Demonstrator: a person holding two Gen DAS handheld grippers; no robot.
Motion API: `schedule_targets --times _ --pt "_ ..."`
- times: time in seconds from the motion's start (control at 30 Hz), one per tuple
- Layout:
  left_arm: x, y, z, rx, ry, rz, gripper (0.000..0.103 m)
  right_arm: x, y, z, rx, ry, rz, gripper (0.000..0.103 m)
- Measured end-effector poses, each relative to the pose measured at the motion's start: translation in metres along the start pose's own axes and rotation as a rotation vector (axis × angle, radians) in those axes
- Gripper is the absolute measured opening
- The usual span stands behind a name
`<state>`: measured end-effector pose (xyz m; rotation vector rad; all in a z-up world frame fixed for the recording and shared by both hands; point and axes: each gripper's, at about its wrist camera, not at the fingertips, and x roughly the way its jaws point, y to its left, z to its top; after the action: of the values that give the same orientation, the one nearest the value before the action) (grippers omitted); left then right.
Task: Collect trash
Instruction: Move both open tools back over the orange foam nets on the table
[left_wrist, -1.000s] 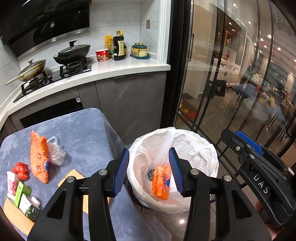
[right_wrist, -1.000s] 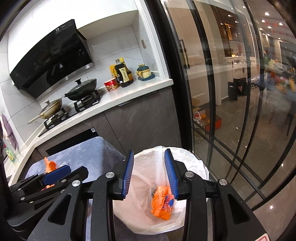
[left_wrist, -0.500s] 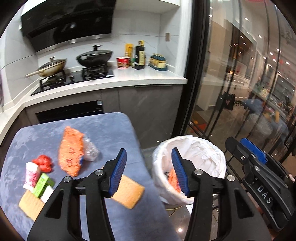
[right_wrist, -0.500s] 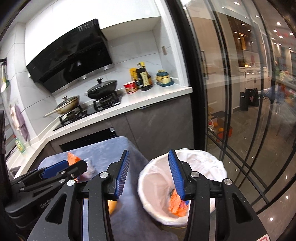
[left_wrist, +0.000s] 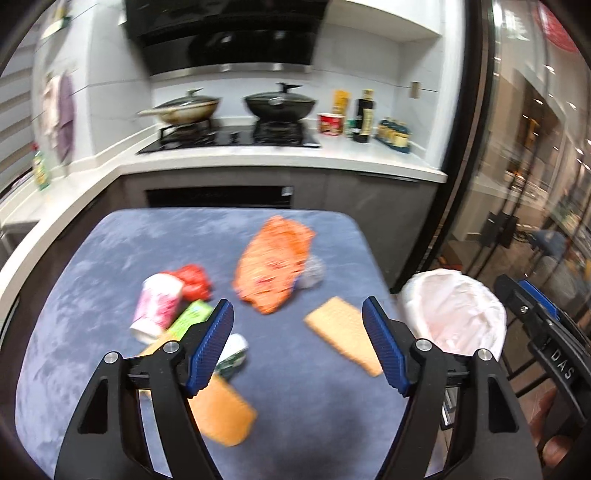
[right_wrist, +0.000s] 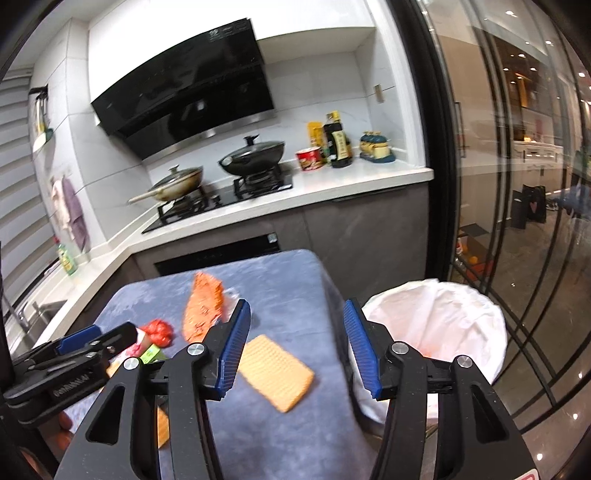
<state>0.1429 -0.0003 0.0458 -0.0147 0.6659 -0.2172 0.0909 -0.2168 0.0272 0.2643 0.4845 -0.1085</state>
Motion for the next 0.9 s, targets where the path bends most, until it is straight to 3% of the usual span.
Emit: schedule_targets --times 0.37,0.9 --pt "0.002 0.084 -0.032 -0.095 0.058 0.103 0.078 0.041 0.027 -0.033 -0.016 0.106 0.0 0.052" --pt "0.047 0.116 -0.067 -0.124 0.181 0.115 0.078 0.126 0.018 -0.07 0.006 0.245 -0.069 0.052"
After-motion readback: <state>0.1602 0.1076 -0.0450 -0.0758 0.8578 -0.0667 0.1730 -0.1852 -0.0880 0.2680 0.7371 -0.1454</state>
